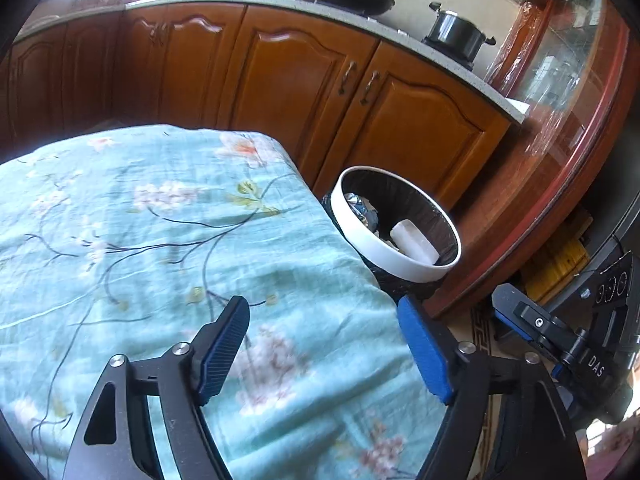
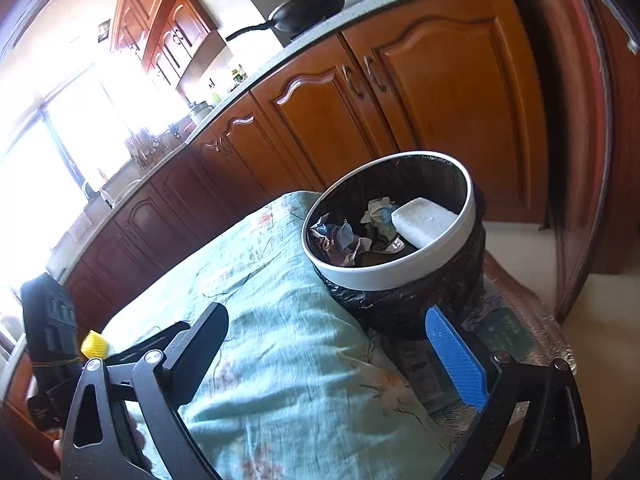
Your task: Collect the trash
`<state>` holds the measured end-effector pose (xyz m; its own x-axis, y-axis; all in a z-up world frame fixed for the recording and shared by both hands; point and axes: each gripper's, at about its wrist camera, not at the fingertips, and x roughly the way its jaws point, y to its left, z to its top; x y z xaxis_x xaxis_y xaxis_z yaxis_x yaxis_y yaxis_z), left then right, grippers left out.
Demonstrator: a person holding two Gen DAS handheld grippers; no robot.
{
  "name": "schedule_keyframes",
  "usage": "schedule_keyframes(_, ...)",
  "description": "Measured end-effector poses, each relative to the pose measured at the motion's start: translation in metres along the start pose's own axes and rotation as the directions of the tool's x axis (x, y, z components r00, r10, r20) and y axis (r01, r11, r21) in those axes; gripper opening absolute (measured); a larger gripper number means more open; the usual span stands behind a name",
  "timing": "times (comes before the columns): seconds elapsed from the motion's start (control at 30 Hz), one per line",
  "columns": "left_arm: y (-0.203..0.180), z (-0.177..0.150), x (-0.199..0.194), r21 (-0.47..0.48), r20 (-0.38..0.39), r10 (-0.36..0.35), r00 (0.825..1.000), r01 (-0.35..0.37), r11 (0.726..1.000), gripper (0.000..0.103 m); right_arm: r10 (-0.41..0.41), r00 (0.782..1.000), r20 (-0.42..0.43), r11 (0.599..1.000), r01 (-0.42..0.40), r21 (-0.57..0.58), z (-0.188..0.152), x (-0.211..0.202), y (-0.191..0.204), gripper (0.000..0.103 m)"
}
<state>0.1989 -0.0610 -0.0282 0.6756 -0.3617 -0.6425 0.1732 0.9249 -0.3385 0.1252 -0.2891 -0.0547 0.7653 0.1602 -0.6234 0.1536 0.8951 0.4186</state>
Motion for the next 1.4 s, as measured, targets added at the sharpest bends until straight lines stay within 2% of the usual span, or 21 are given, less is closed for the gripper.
schedule_keyframes(0.17, -0.002, -0.021, -0.032, 0.037, 0.066, 0.024, 0.998, -0.026, 0.999, 0.082, -0.043, 0.995, 0.091, 0.997, 0.049, -0.063, -0.014, -0.023, 0.013, 0.102)
schedule_keyframes(0.33, -0.009, -0.029, -0.062, 0.072, 0.155, 0.033, 0.987, -0.045, 0.996, 0.087, -0.038, 0.982, 0.184, 0.988, 0.065, -0.142, -0.006, -0.050, 0.032, 0.102)
schedule_keyframes(0.4, -0.012, -0.032, -0.077, 0.079, 0.210, 0.037, 0.977, -0.054, 0.995, 0.095, -0.033, 0.970, 0.243, 0.982, 0.077, -0.171, -0.003, -0.064, 0.041, 0.103)
schedule_keyframes(0.43, -0.013, -0.033, -0.085, 0.075, 0.236, 0.042, 0.971, -0.061, 0.995, 0.102, -0.029, 0.958, 0.284, 0.979, 0.085, -0.186, -0.003, -0.074, 0.045, 0.103)
schedule_keyframes(0.53, -0.013, -0.042, -0.102, 0.058, 0.301, 0.059, 0.952, -0.080, 0.995, 0.102, -0.028, 0.926, 0.377, 0.968, 0.120, -0.222, -0.009, -0.091, 0.056, 0.103)
schedule_keyframes(0.6, -0.013, -0.051, -0.106, 0.057, 0.322, 0.080, 0.943, -0.104, 0.993, 0.102, -0.042, 0.914, 0.404, 0.954, 0.157, -0.255, -0.016, -0.094, 0.061, 0.103)
schedule_keyframes(0.67, -0.013, -0.059, -0.106, 0.056, 0.331, 0.104, 0.938, -0.129, 0.990, 0.102, -0.061, 0.912, 0.406, 0.944, 0.185, -0.273, -0.021, -0.091, 0.064, 0.103)
schedule_keyframes(0.9, -0.017, -0.080, -0.097, 0.105, 0.360, 0.164, 0.918, -0.215, 0.971, 0.102, -0.091, 0.918, 0.385, 0.940, 0.207, -0.270, -0.043, -0.079, 0.059, 0.103)
schedule_keyframes(1.4, -0.018, -0.092, -0.095, 0.171, 0.388, 0.180, 0.904, -0.263, 0.950, 0.102, -0.130, 0.930, 0.345, 0.941, 0.225, -0.252, -0.051, -0.070, 0.050, 0.103)
